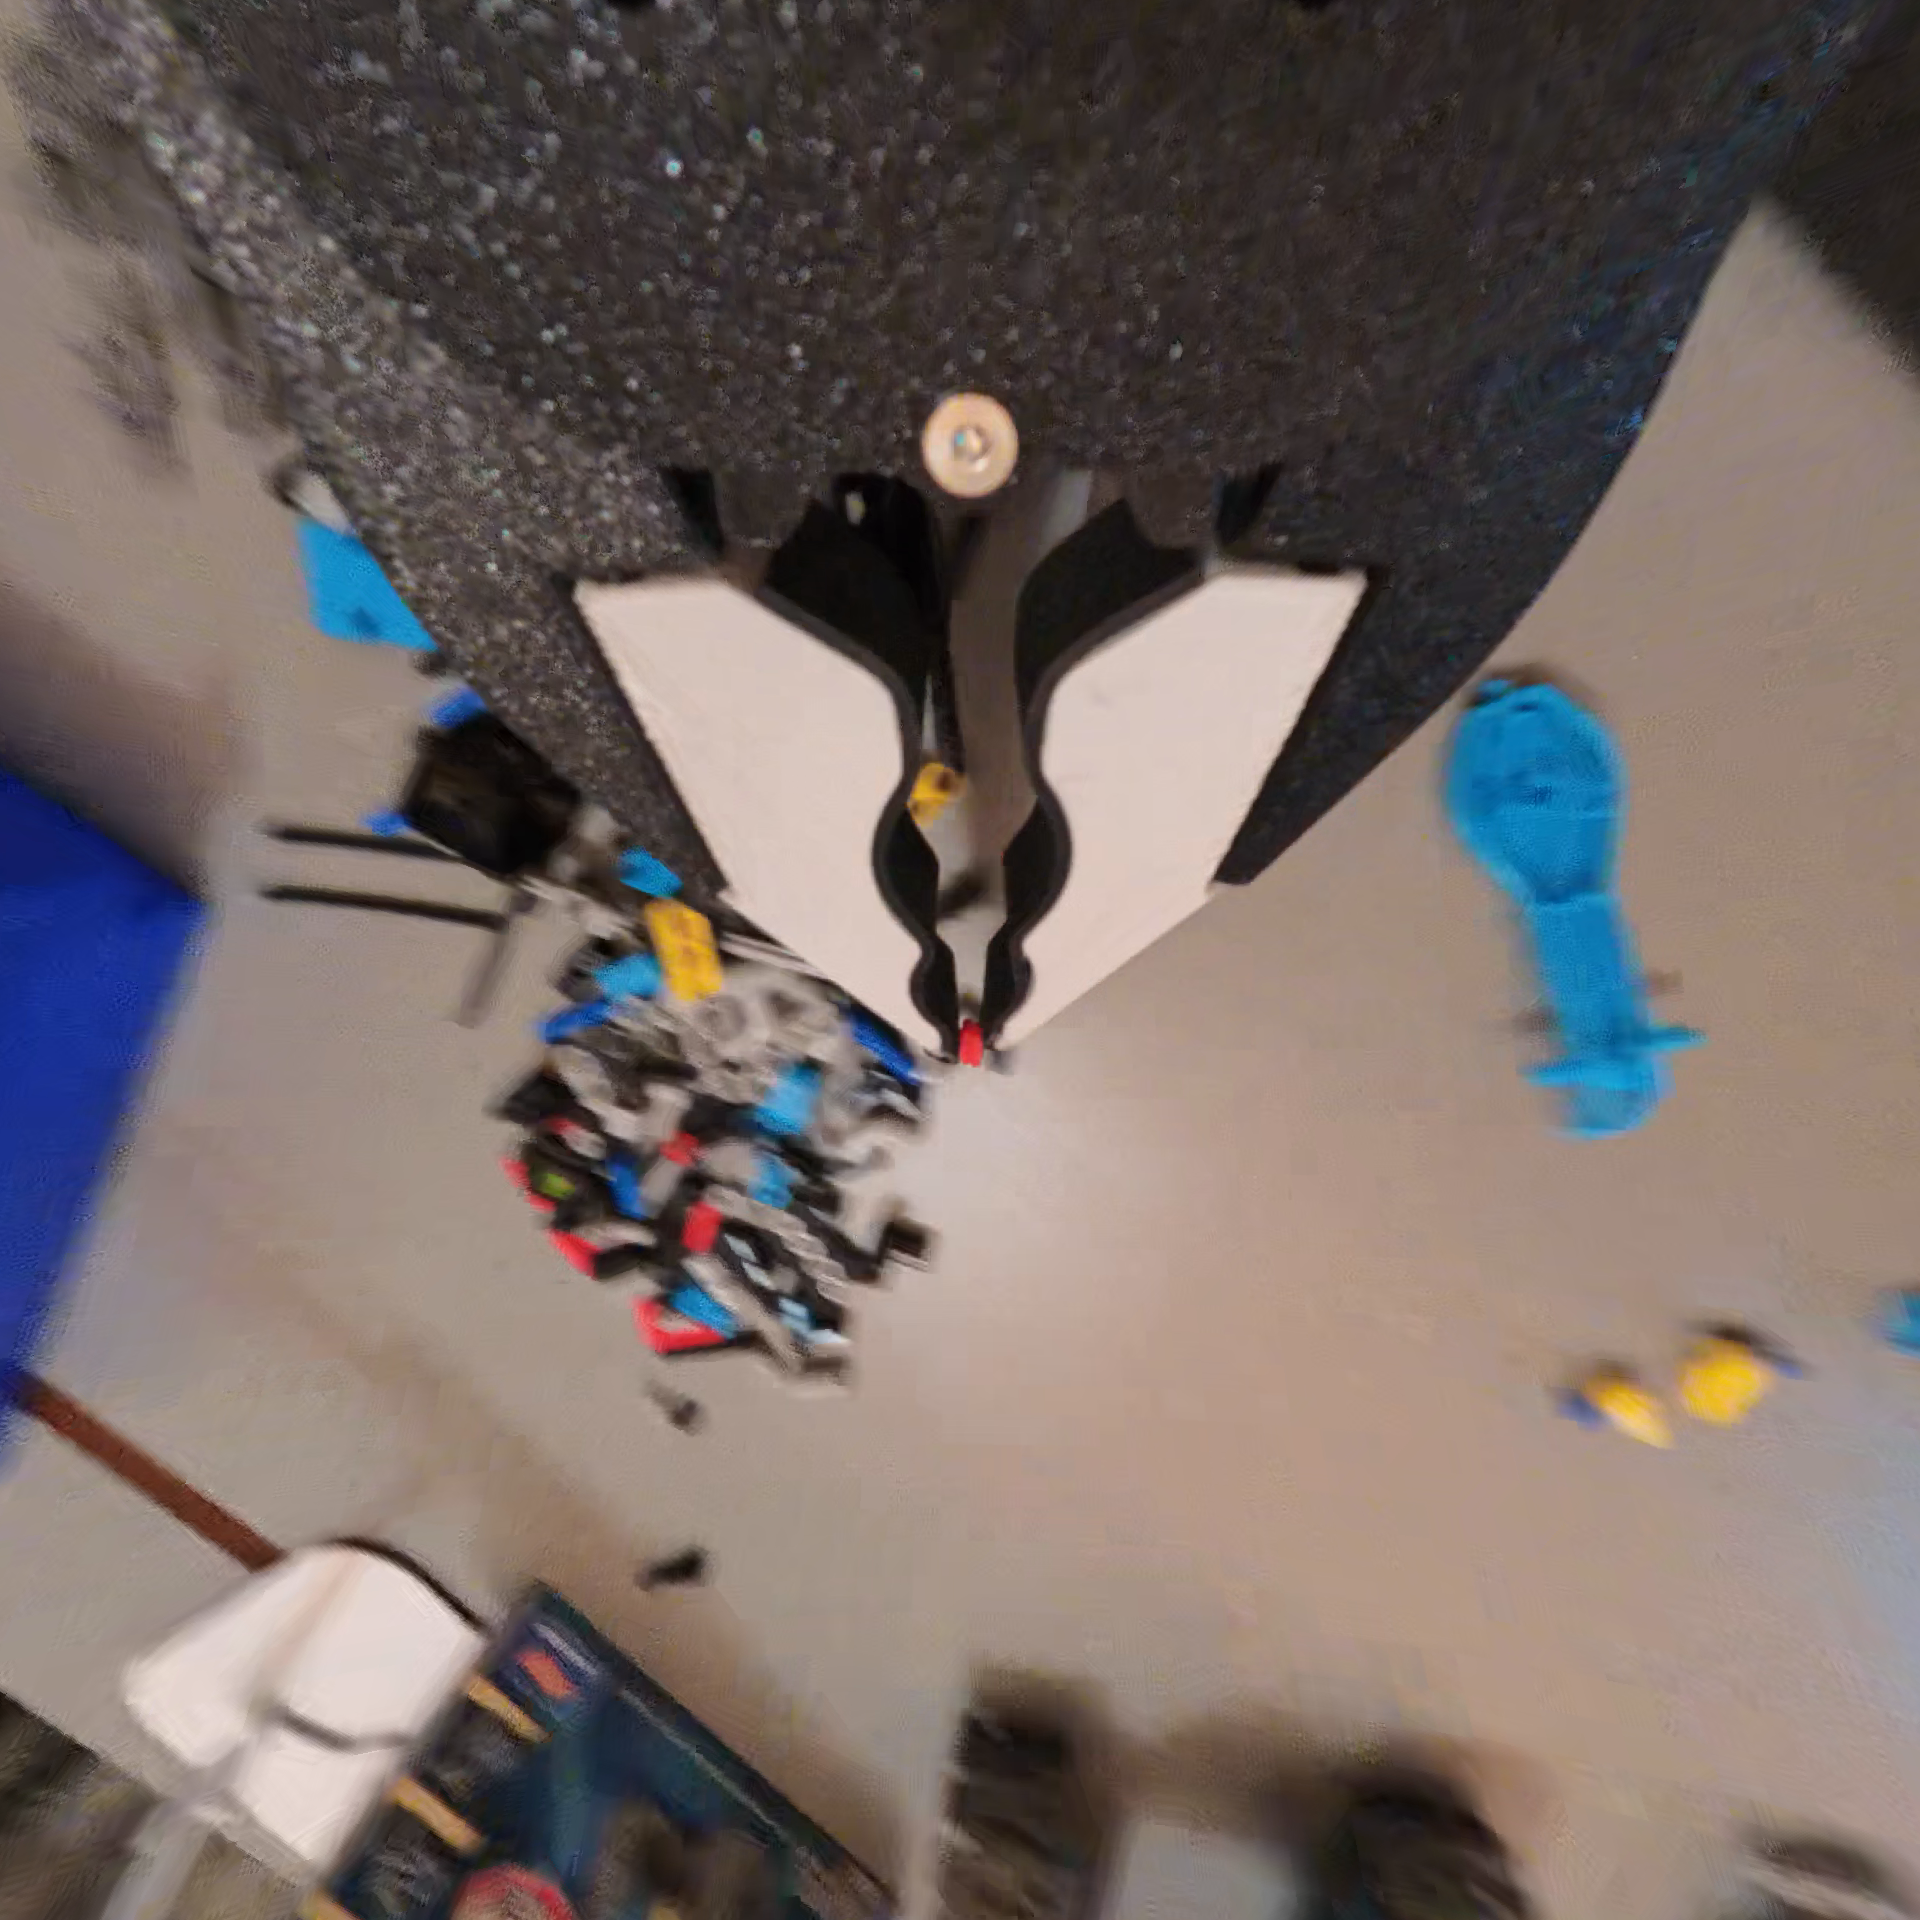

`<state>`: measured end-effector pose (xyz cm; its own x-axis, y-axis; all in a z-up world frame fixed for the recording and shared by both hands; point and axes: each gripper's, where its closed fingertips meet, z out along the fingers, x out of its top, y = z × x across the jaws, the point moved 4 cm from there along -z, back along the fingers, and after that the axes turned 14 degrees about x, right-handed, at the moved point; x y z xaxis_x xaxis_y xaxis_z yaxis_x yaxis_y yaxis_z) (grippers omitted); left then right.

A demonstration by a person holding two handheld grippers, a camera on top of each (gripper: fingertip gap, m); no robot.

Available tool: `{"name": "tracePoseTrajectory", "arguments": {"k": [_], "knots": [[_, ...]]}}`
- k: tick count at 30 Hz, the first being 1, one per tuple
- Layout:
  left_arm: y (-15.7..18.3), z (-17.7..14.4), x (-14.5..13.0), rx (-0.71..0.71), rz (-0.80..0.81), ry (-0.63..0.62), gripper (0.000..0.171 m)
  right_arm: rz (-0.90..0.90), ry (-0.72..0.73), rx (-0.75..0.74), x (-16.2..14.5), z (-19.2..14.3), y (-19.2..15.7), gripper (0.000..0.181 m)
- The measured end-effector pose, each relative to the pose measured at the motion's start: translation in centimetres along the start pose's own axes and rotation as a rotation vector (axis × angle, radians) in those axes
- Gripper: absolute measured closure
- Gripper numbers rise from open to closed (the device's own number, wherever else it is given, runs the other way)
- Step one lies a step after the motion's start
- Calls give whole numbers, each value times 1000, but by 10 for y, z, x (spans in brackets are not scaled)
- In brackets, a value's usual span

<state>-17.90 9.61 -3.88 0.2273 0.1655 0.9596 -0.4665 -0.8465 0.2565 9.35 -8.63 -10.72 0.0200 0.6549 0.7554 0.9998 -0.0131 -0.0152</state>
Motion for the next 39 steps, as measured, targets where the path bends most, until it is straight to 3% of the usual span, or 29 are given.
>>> {"name": "tracePoseTrajectory", "arguments": {"k": [3, 6, 9, 14, 19, 22, 24, 29, 32, 35, 38, 39], "knots": [[1, 10, -11, 45, 53, -73, 166, 1, 18, -187, 0, -14, 25, 178], [-2, 22, -14, 60, 48, -122, 166, 33, -44, -267, -13, -24, 39, 160], [-16, 53, -13, 112, 25, -254, 165, 113, 46, -224, -13, -36, 38, 160], [-36, 159, 1, 134, 174, -484, 165, 193, 133, -259, -19, -59, 30, 160], [-47, 290, 2, -9, 184, -603, 165, 233, 376, -122, 1, -59, -29, 162], [-55, 341, -2, -5, 206, -625, 165, 107, 383, -202, 8, -64, -50, 163], [-56, 356, -8, -17, 191, -656, 165, 20, 368, -255, 9, -66, -54, 166], [-60, 360, -20, 2, 190, -688, 151, 78, 351, -185, 2, -59, -48, 165], [-64, 344, -8, -2, 151, -666, 143, 137, 391, -106, 1, -61, -47, 165], [-69, 299, 26, -1, 98, -572, 143, 161, 336, 73, -3, -51, -60, 157], [-66, 223, 50, 0, 120, -508, 142, 99, 112, 389, -17, -28, -101, 146], [-64, 194, 50, 5, 149, -509, 142, 65, 29, 402, -23, -19, -107, 146]]}}
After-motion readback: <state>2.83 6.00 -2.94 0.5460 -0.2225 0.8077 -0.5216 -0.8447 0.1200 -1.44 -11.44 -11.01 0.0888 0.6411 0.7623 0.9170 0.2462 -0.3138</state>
